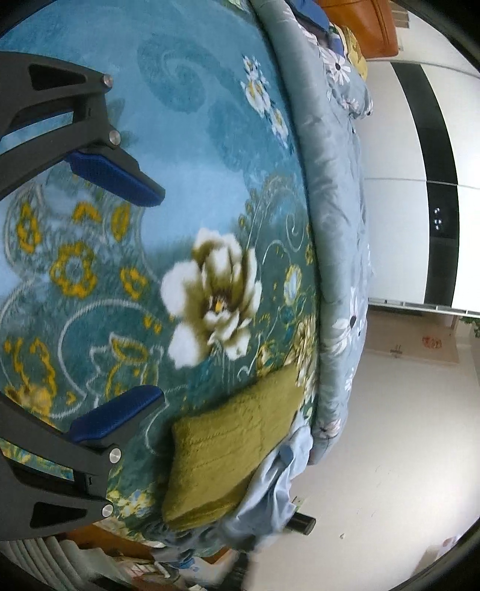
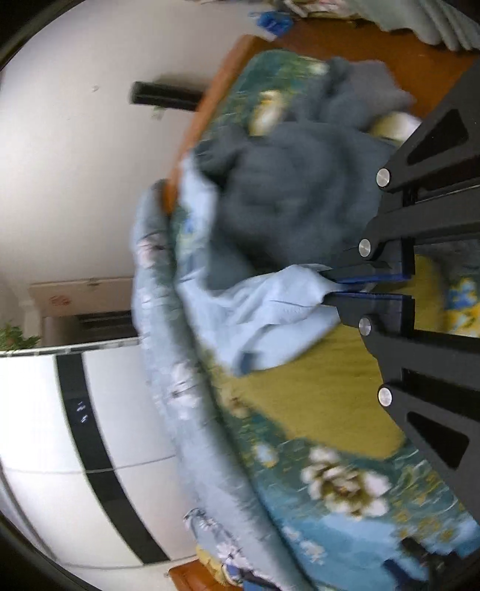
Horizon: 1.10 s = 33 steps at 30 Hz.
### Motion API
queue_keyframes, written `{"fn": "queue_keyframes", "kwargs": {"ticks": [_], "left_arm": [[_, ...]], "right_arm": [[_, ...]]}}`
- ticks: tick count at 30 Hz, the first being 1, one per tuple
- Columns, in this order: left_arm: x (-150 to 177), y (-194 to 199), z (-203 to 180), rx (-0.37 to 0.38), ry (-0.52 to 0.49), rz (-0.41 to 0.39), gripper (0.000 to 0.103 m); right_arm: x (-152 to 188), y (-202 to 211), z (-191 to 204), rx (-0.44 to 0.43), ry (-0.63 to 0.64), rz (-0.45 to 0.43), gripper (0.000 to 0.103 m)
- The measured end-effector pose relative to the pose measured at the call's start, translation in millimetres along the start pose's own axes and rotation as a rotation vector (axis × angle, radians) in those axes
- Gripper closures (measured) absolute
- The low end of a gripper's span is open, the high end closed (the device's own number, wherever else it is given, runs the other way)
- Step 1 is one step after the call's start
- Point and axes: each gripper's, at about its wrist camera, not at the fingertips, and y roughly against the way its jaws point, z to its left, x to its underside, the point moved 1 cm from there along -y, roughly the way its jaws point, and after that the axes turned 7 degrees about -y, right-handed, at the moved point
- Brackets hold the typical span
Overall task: Fold clothes
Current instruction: 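Grasp the light blue shirt in the pile with the right gripper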
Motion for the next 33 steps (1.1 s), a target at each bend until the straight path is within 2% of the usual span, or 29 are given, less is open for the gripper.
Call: {"fn": "queue_keyframes", "kwargs": {"ticks": [4, 6, 8, 12, 17, 22, 24, 27, 30, 33], "left_arm": [[-5.6, 12.5, 23.3, -0.015, 0.055, -0.033, 0.005], [-6.8, 19.1, 36.3, -0.031, 0.075, -0.047, 0.005], [-7.9, 25.3, 49.3, -0.048, 0.094, -0.059, 0.005], [-6.2, 40.7, 83.2, -0.081, 0.159, -0.088, 0.005], [2.2, 72.4, 139.9, -0.155, 0.26, -0.142, 0.005], [19.5, 116.7, 207.2, -0.256, 0.385, -0.198, 0.005], [27.9, 135.2, 231.7, -0.297, 0.434, -0.217, 0.005], [40.1, 160.7, 263.1, -0.355, 0.49, -0.239, 0.005], [51.6, 174.5, 280.2, -0.388, 0.532, -0.251, 0.005], [61.8, 181.7, 290.4, -0.393, 0.567, -0.259, 0.005]], "right_arm": [[-65.6, 27.5, 40.2, -0.069, 0.062, -0.131, 0.1], [-91.7, 45.6, 73.0, -0.115, 0.112, -0.19, 0.1], [-107.6, 60.5, 103.8, -0.172, 0.151, -0.224, 0.101], [-123.2, 83.4, 174.3, -0.315, 0.234, -0.24, 0.101], [-118.6, 108.8, 261.1, -0.49, 0.298, -0.225, 0.1], [-90.4, 143.2, 357.4, -0.775, 0.334, -0.189, 0.1], [-76.5, 164.7, 387.1, -0.9, 0.339, -0.174, 0.1], [-60.9, 194.7, 415.7, -1.026, 0.355, -0.168, 0.1], [-43.6, 208.6, 425.4, -1.081, 0.372, -0.169, 0.101], [-27.0, 200.0, 416.1, -1.065, 0.377, -0.128, 0.101]]}}
